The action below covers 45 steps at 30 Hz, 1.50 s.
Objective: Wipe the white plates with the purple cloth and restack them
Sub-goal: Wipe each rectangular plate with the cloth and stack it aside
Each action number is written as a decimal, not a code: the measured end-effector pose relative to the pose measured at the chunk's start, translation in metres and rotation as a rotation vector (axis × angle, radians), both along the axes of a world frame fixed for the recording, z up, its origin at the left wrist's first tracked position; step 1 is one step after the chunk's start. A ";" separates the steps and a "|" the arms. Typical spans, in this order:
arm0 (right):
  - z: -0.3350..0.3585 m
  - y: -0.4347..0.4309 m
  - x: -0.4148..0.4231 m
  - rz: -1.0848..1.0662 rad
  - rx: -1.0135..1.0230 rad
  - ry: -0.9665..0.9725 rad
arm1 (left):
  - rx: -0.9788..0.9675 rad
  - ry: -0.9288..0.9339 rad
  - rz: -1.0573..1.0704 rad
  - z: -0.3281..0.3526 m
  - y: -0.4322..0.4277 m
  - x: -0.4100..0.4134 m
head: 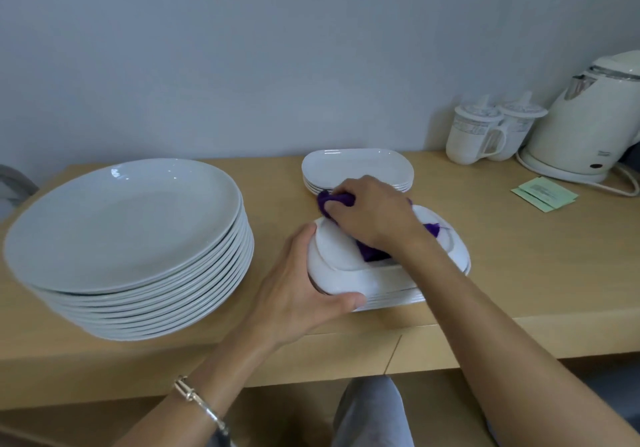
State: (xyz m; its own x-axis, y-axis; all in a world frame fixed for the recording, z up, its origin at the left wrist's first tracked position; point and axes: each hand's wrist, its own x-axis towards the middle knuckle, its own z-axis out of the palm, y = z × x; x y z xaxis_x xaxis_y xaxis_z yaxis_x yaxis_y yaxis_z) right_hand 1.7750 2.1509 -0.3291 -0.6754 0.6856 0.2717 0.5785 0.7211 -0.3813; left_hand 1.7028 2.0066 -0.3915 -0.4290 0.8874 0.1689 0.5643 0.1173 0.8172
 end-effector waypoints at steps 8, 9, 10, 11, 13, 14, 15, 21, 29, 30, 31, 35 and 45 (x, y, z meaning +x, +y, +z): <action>0.007 0.034 0.040 -0.072 -0.081 -0.043 | -0.038 0.006 0.017 0.001 -0.003 0.002; 0.009 0.049 0.056 -0.128 -0.134 -0.046 | -0.039 0.006 0.010 0.003 -0.002 0.002; 0.009 0.060 0.069 -0.165 -0.223 -0.025 | -0.039 0.006 0.008 0.004 -0.002 0.002; 0.008 0.067 0.079 -0.183 -0.315 0.005 | -0.039 0.009 0.012 0.005 -0.002 0.002; 0.002 0.070 0.084 -0.177 -0.372 0.057 | -0.035 0.015 0.015 0.004 -0.001 0.002; 0.001 0.069 0.080 -0.165 -0.342 0.060 | -0.035 0.014 0.014 0.003 -0.001 0.002; 0.001 0.065 0.075 -0.157 -0.286 0.041 | -0.037 0.010 0.014 0.002 0.000 0.001; -0.003 0.010 0.010 0.055 0.009 -0.040 | -0.051 -0.029 0.040 0.000 0.000 0.003; -0.005 0.007 0.034 0.083 0.046 -0.036 | -0.055 -0.075 0.054 0.001 0.001 0.001; -0.003 0.016 0.042 0.002 0.033 -0.057 | -0.054 -0.077 0.048 0.002 0.001 0.001; -0.002 0.023 0.047 -0.076 0.026 -0.071 | -0.051 -0.079 0.043 0.002 0.002 0.001; -0.006 0.010 0.027 -0.066 0.091 -0.075 | -0.048 -0.095 0.020 0.002 0.003 -0.002; -0.001 -0.041 0.057 0.460 -0.043 0.032 | -0.038 -0.129 0.002 0.002 0.002 -0.001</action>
